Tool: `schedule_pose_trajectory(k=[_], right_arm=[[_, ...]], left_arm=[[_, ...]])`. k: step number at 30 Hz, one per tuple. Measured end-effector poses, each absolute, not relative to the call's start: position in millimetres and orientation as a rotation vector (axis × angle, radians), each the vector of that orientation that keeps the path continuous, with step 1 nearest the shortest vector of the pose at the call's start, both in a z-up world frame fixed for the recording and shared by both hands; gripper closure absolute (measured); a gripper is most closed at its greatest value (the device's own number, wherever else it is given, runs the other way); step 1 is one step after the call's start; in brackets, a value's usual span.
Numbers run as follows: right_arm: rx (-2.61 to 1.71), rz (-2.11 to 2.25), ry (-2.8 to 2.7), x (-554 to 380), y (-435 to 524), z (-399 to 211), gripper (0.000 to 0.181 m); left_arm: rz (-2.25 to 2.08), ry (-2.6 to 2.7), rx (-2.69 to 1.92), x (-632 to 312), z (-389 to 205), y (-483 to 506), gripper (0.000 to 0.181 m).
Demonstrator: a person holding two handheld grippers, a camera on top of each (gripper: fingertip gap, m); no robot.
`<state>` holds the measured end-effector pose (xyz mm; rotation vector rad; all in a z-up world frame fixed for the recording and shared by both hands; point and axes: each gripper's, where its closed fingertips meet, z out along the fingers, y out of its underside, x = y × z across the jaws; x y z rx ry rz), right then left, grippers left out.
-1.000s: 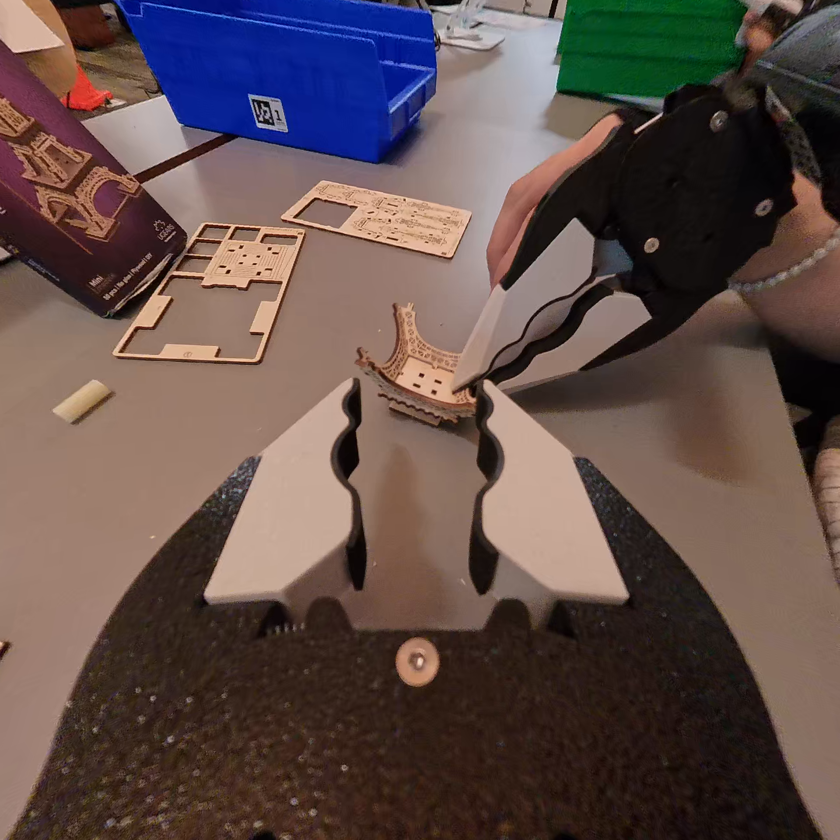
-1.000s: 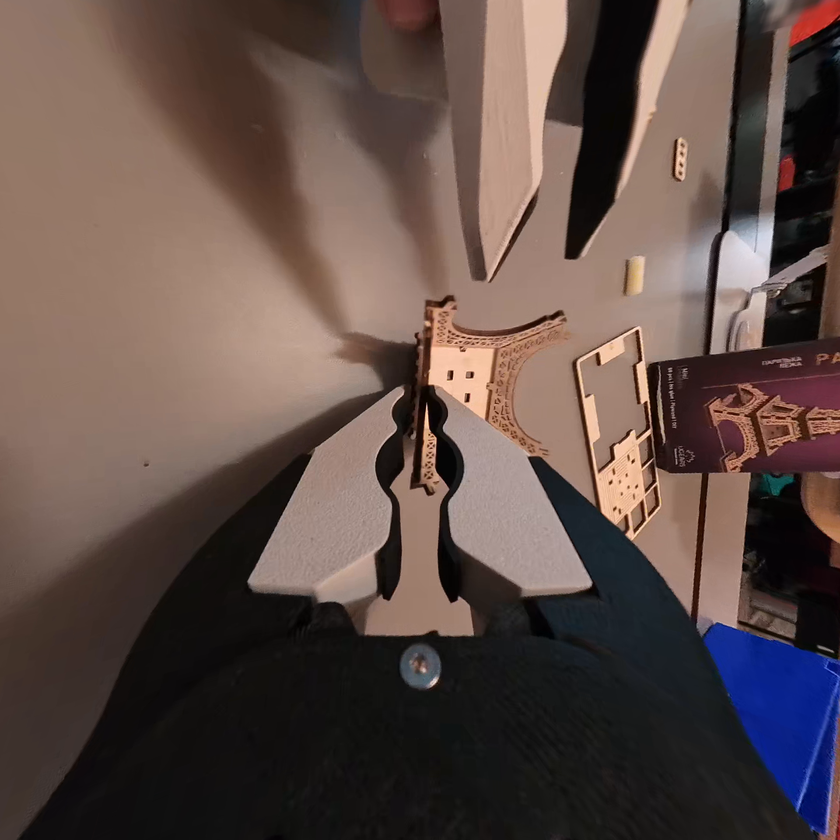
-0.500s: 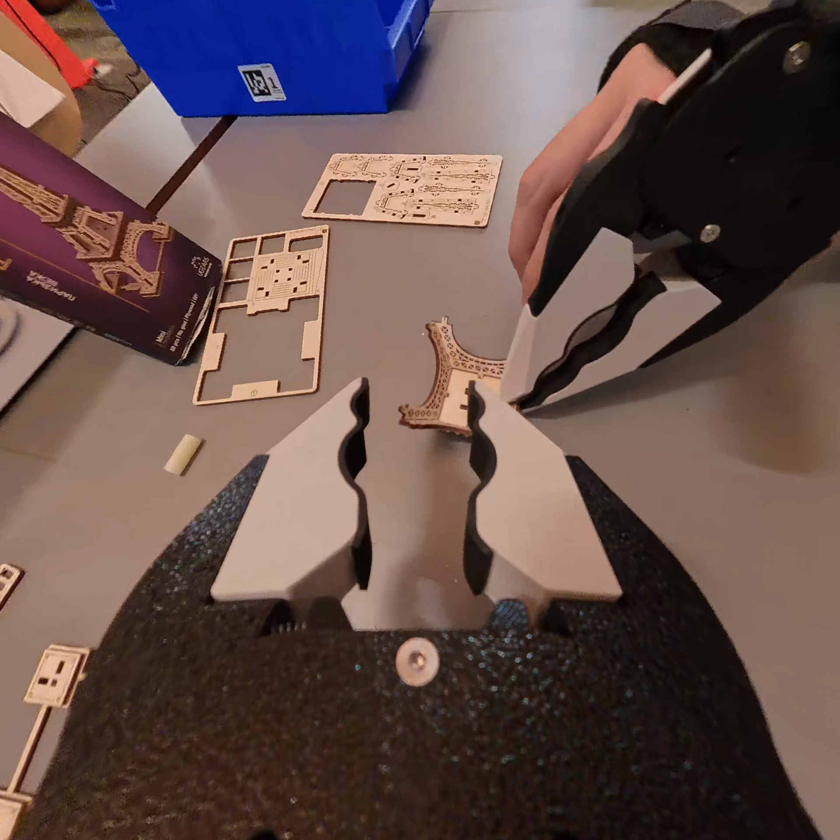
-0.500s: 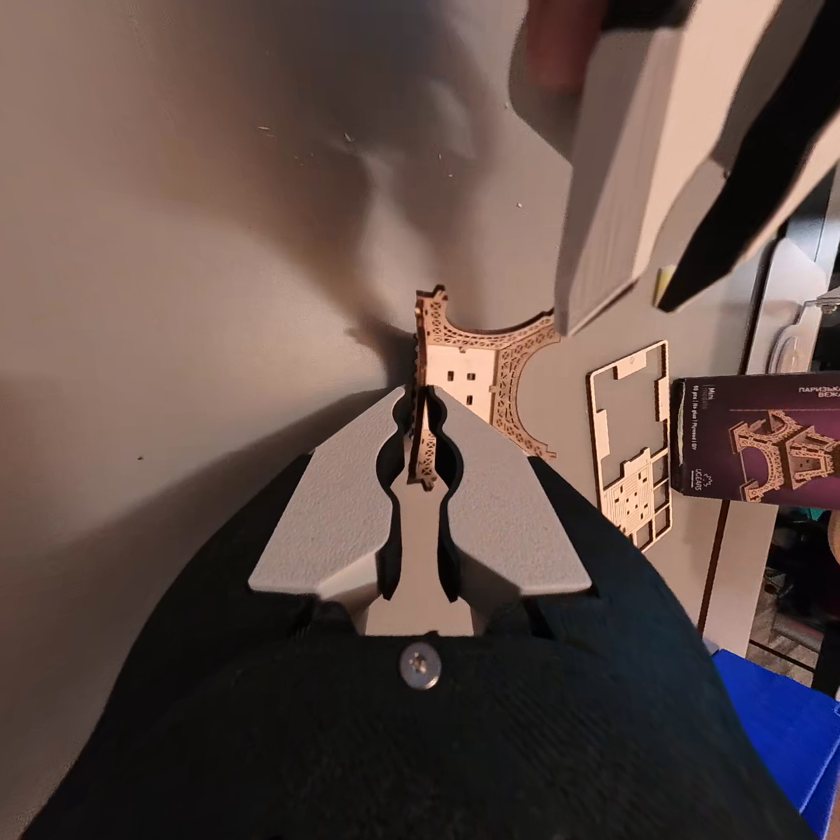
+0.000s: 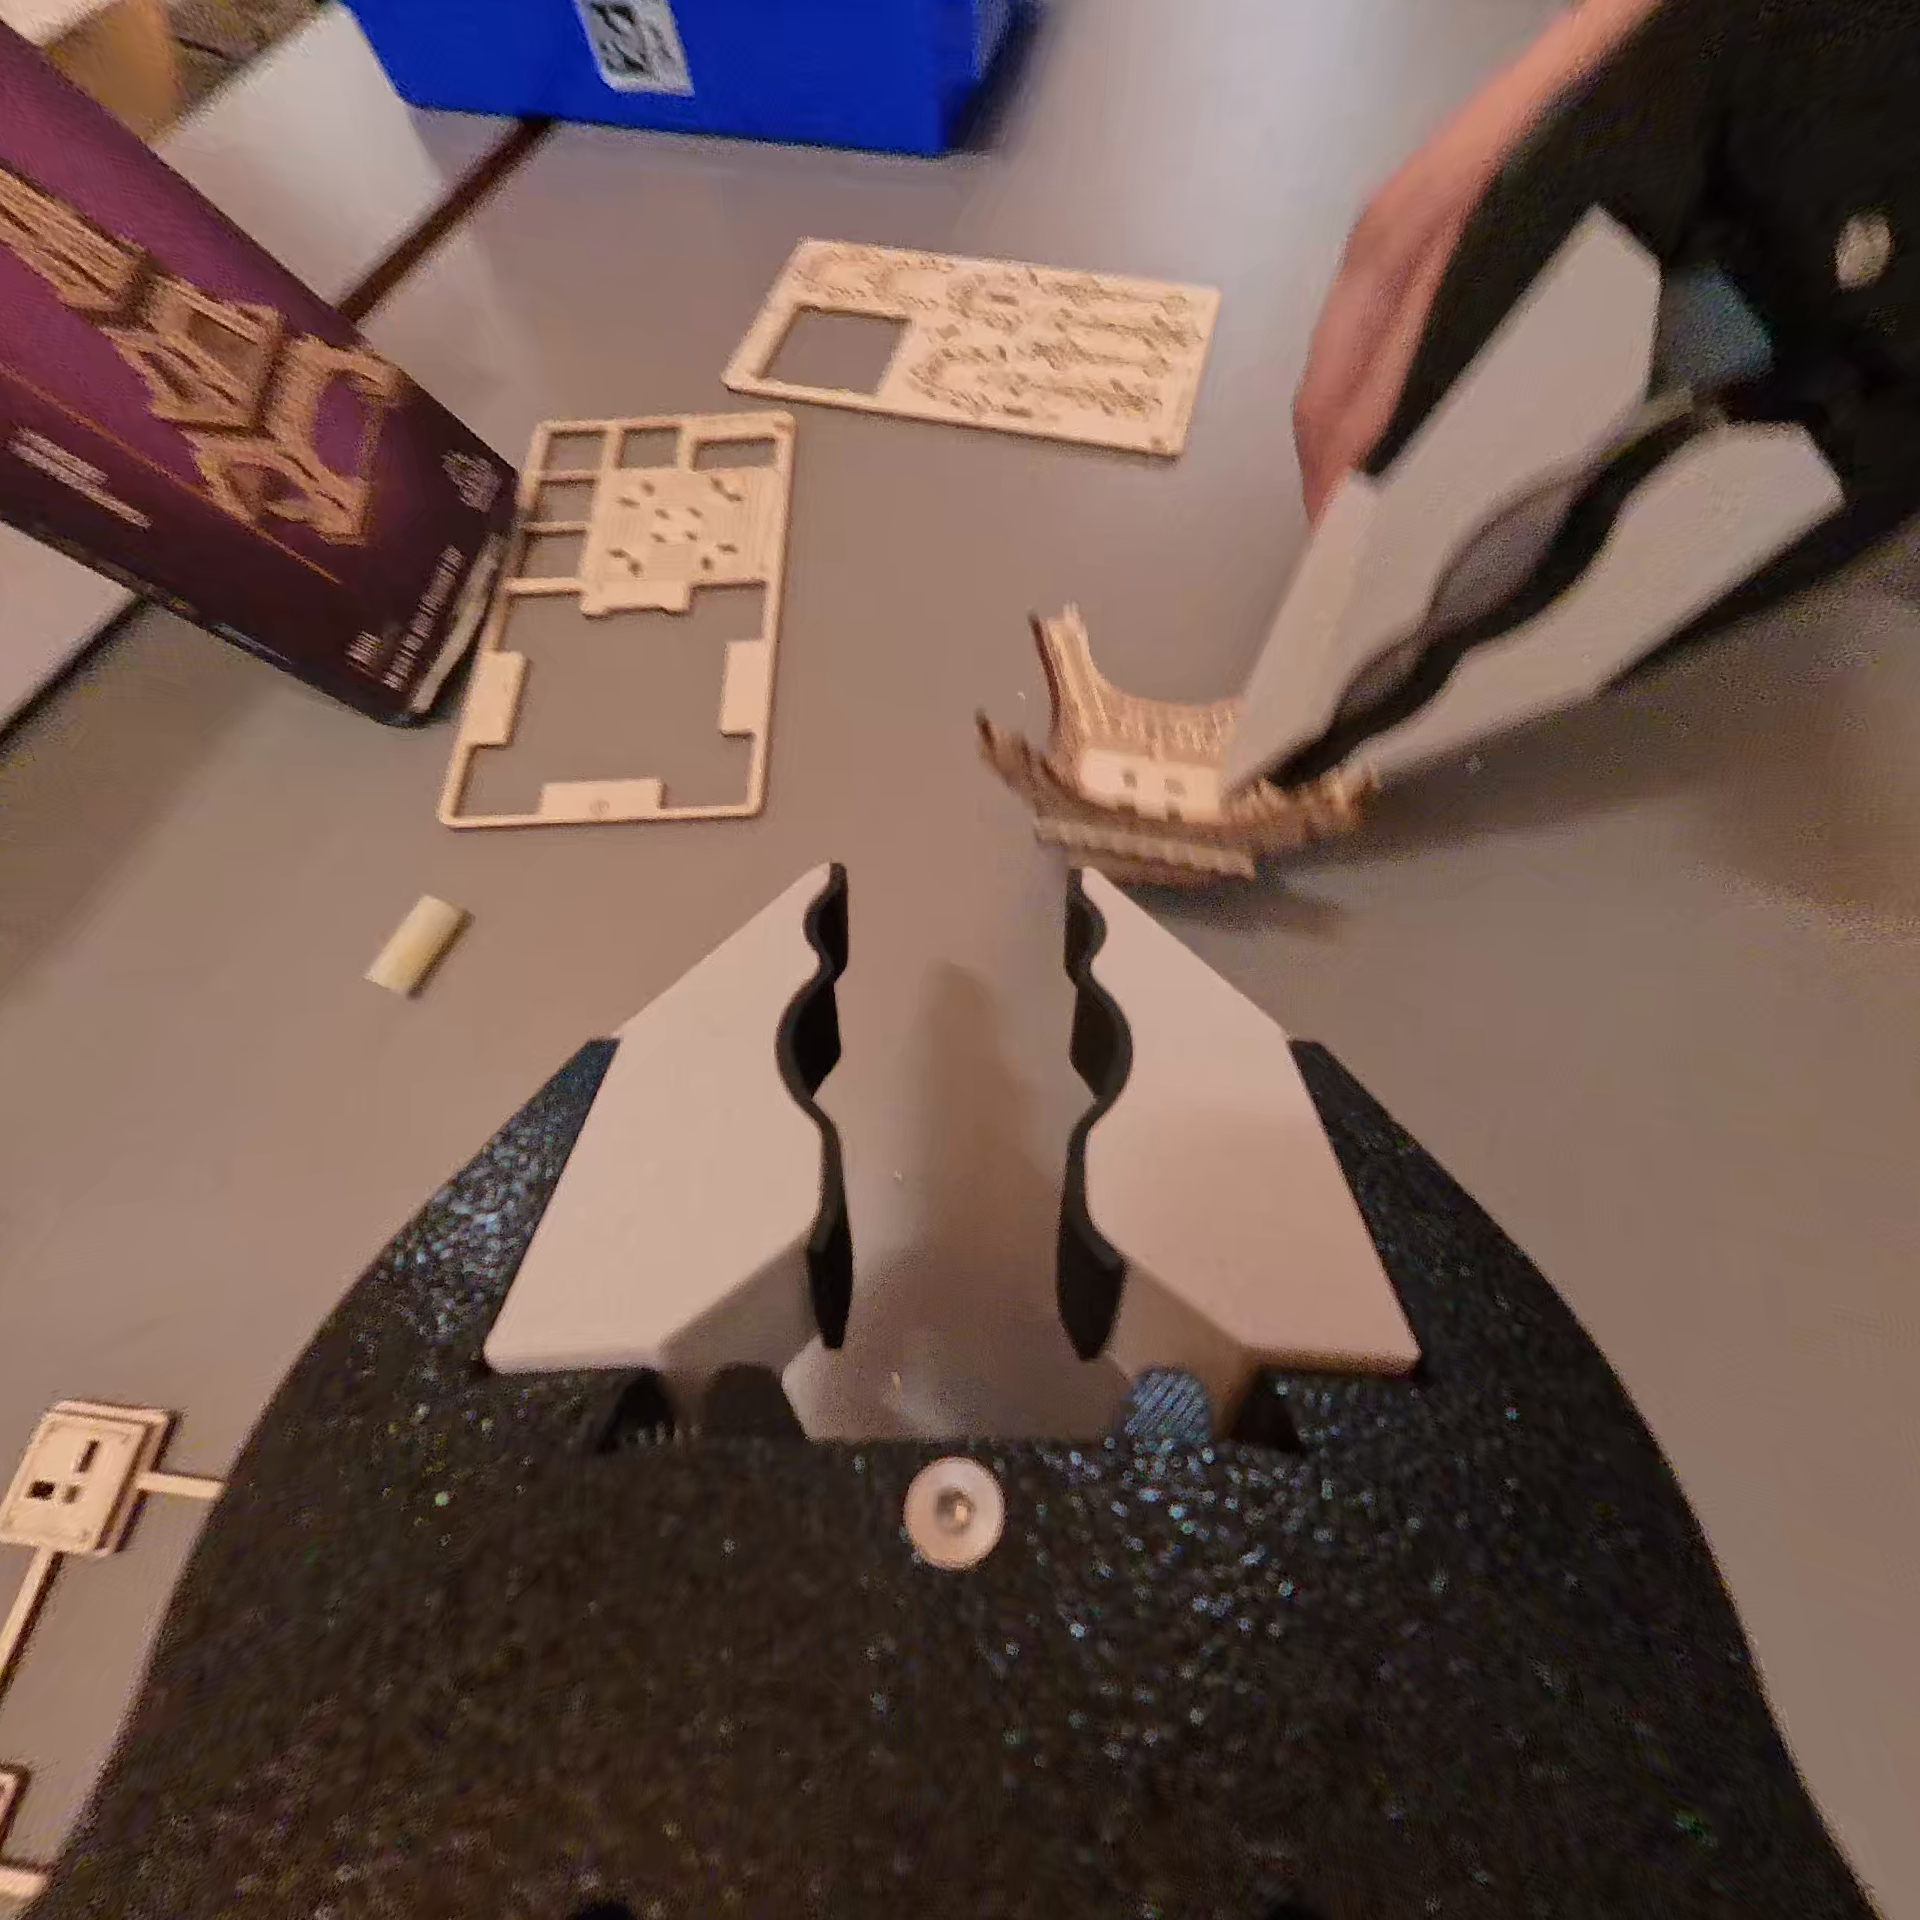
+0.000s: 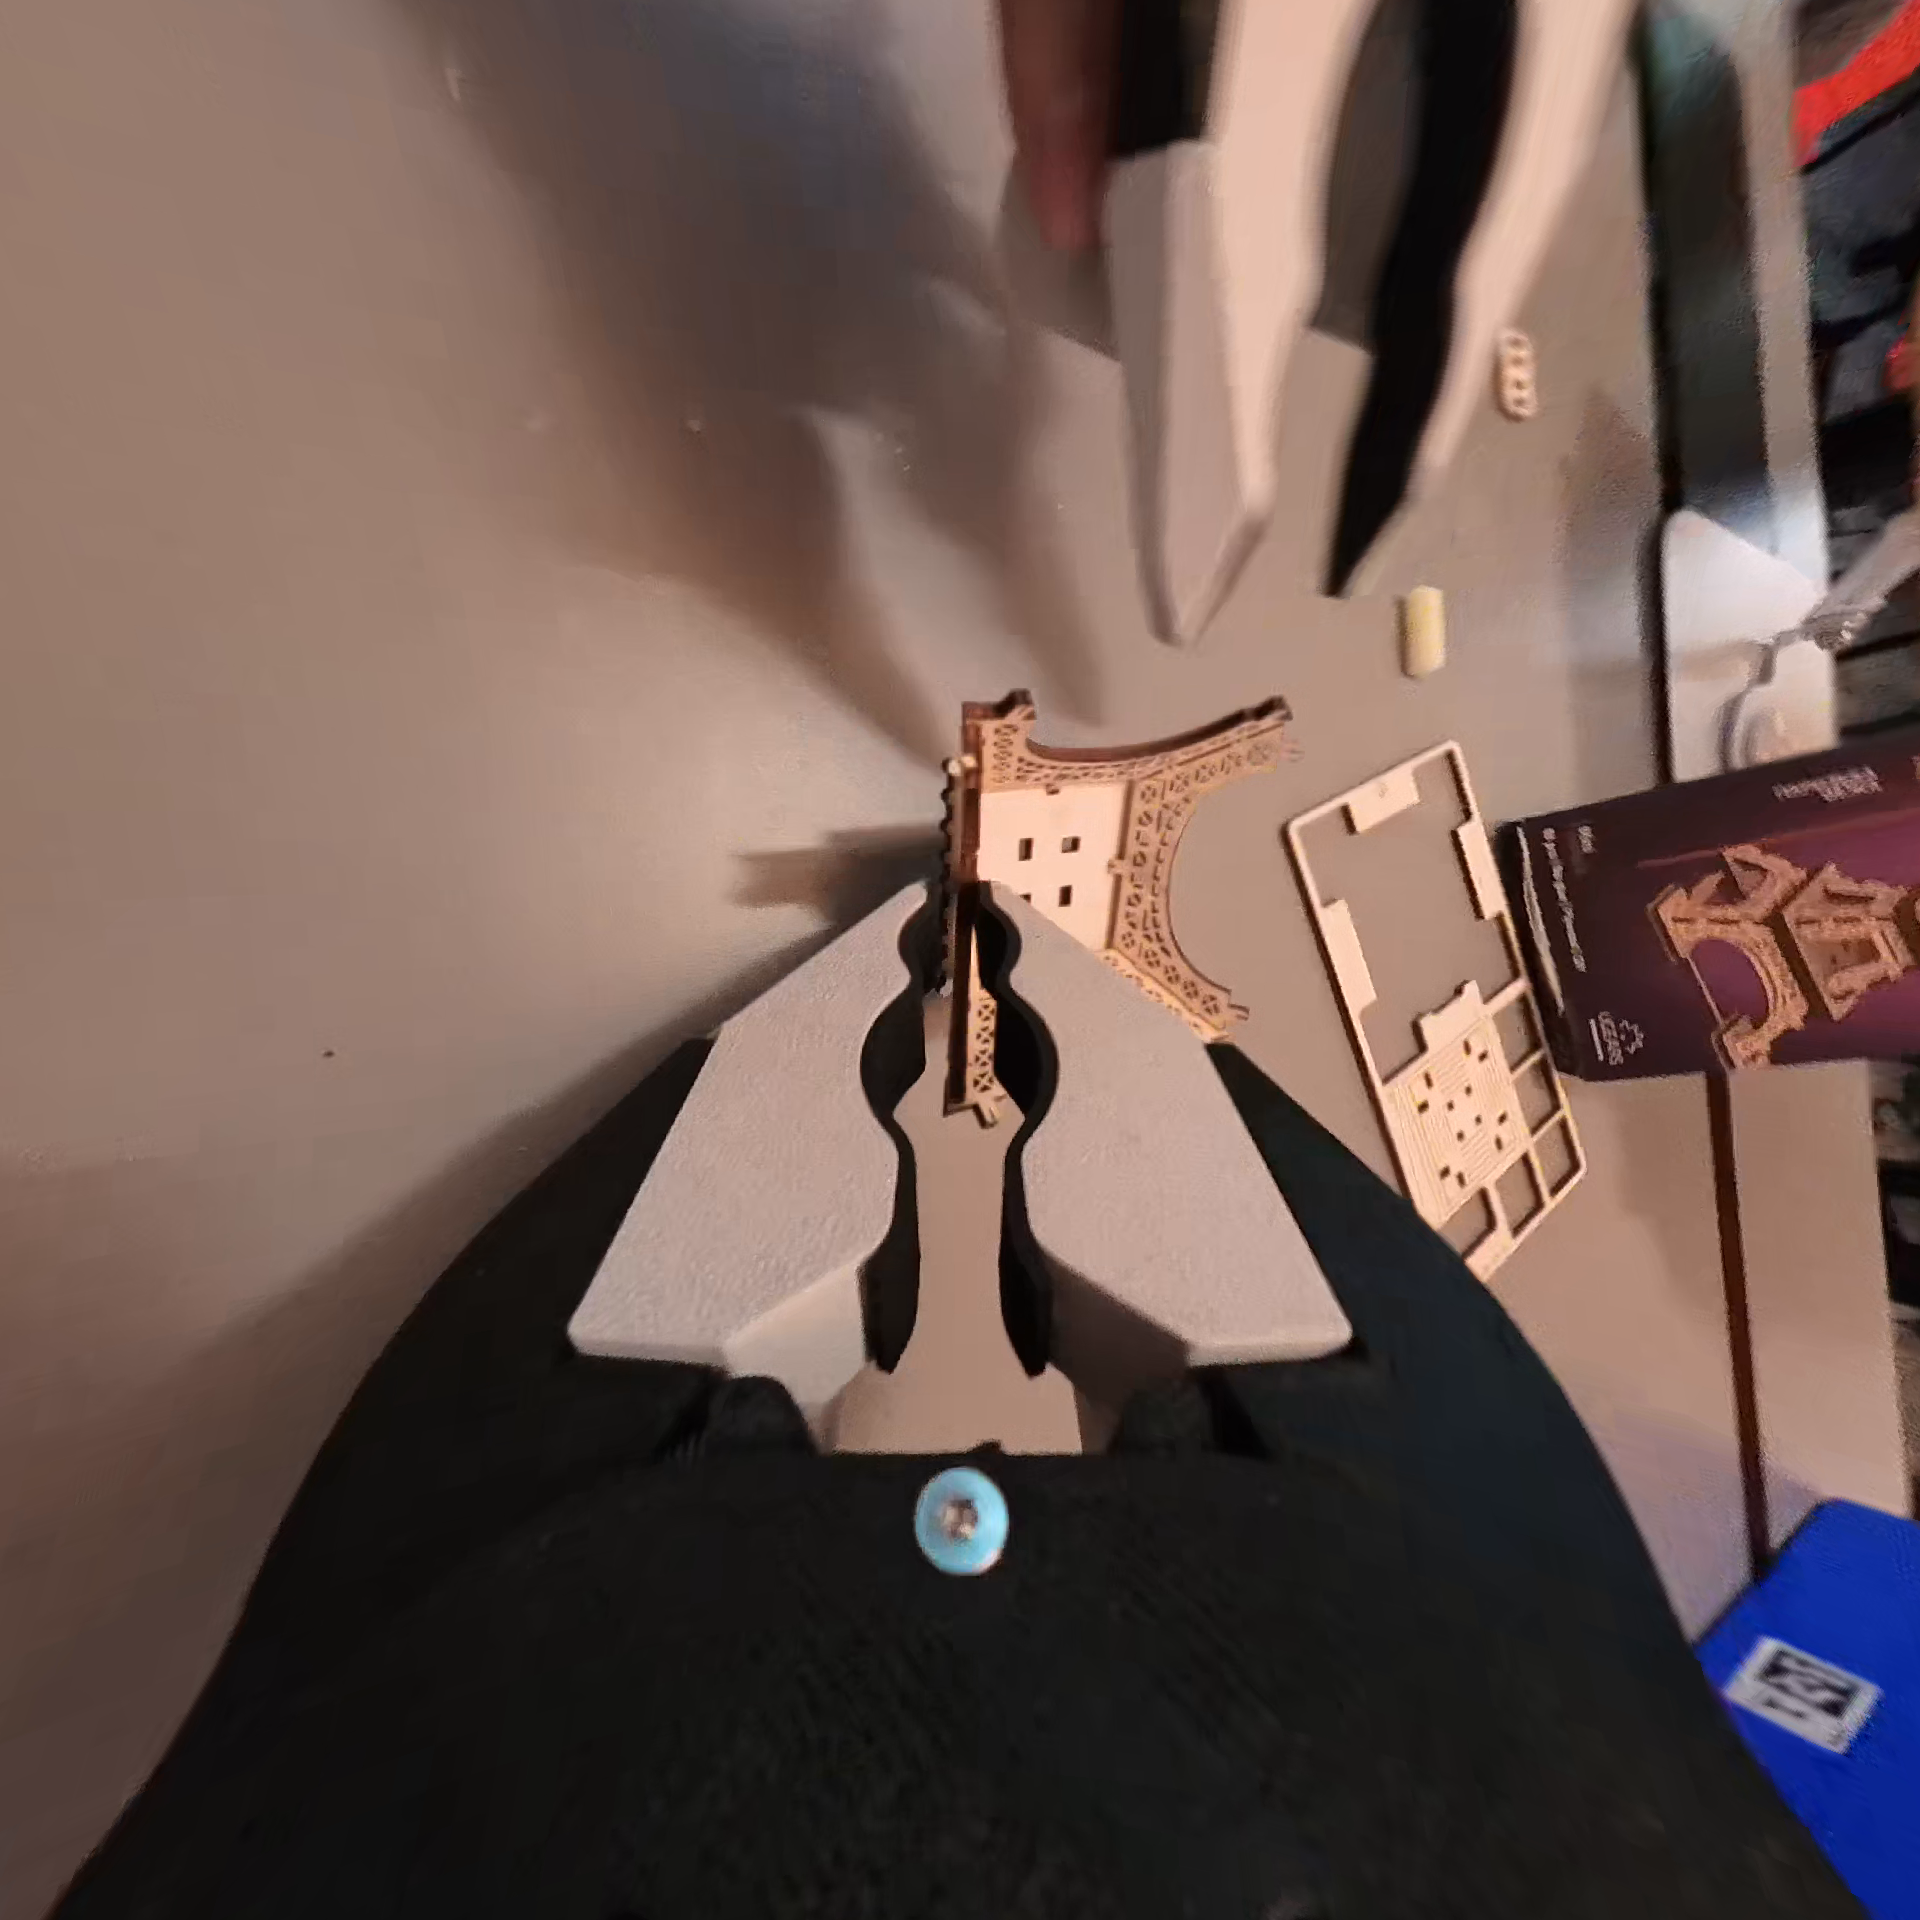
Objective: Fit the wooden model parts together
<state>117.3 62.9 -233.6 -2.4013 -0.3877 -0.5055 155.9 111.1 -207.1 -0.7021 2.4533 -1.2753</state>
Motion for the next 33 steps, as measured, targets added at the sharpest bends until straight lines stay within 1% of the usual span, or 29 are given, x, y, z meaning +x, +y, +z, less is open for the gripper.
schedule_pose_trajectory(k=[5,10,13,17,19,23,28,29,31,33], right_arm=[[-2.186,-0.492,-0.202,128,58,-204,0.178],[-1.937,-0.295,-0.072,119,66,-170,0.179],[-1.959,-0.192,-0.096,108,71,-176,0.179],[-2.096,-0.257,-0.169,106,80,-203,0.179],[-2.152,-0.294,-0.185,107,83,-216,0.179],[-2.177,-0.264,-0.215,97,92,-227,0.179],[-2.047,-0.149,-0.117,92,101,-206,0.179],[-2.009,-0.123,-0.093,91,102,-199,0.179],[-1.917,-0.062,-0.058,87,106,-184,0.179],[-1.827,0.022,-0.031,81,108,-170,0.179]], left_arm=[[-1.107,2.619,-0.672,136,-240,117,0.137],[-1.171,2.638,-0.7,127,-241,104,0.13],[-1.156,2.648,-0.735,123,-244,106,0.13],[-1.12,2.651,-0.741,114,-245,112,0.131],[-1.196,2.587,-0.728,110,-236,108,0.135],[-1.264,2.529,-0.774,101,-229,109,0.137],[-1.212,2.384,-0.684,99,-222,117,0.137],[-1.226,2.395,-0.689,95,-222,116,0.132],[-1.334,2.391,-0.755,90,-217,112,0.126],[-1.495,2.336,-0.825,90,-203,108,0.129]])
